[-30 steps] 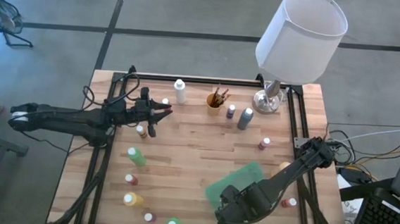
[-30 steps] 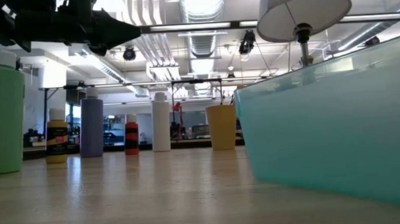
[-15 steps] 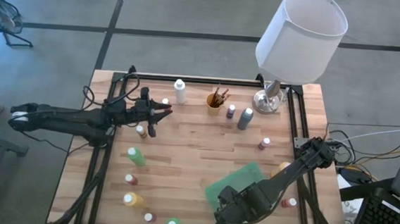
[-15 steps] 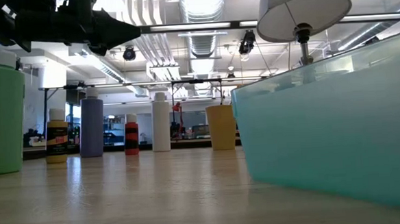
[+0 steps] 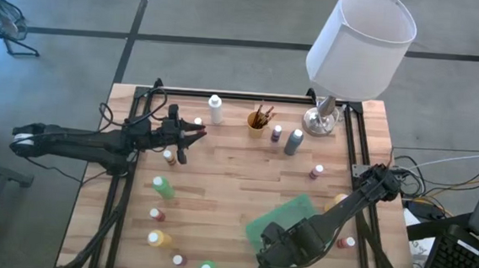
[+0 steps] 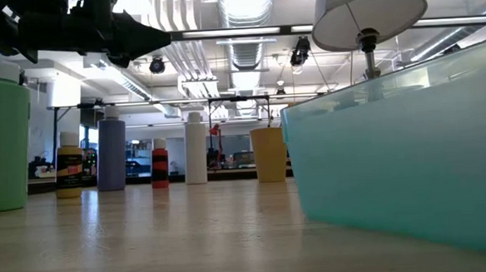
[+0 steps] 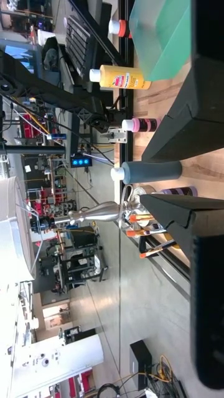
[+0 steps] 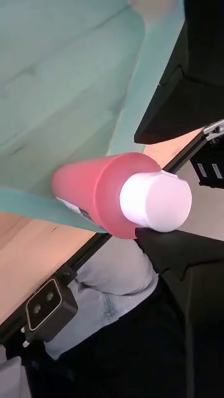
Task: Pick & Place Paint Supplies
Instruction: Put the big pink paint bottle into the green bin, then put the orange paint bottle into the green bin
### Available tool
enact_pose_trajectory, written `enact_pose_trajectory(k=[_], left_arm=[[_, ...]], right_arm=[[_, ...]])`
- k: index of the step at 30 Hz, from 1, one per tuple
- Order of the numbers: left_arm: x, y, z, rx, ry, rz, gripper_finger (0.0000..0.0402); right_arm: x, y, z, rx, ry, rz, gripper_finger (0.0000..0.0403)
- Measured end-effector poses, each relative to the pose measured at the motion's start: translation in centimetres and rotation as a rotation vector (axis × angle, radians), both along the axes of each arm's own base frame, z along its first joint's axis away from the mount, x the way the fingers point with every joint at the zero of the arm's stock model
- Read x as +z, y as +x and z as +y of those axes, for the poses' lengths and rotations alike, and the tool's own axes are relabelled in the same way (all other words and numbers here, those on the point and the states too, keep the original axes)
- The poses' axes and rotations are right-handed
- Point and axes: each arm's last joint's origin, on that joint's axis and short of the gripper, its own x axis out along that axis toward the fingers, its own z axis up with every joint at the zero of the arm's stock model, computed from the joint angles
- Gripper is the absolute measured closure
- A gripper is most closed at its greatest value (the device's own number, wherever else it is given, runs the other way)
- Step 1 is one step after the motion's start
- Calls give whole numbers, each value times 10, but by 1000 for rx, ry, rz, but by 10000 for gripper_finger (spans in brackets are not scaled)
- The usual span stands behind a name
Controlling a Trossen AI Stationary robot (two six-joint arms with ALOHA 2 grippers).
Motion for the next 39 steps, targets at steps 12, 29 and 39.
enact_pose_trajectory(k=[12,29,39], left_arm=[[0,0,0,0,0,0,305],[0,0,0,-1,0,0,305],[0,0,0,0,-1,2,305]], right_arm=[[2,0,-2,19,-9,-17,128],[26,6,-5,64,-15,-134,111],[67,-10,-36,107,-234,-148,160]])
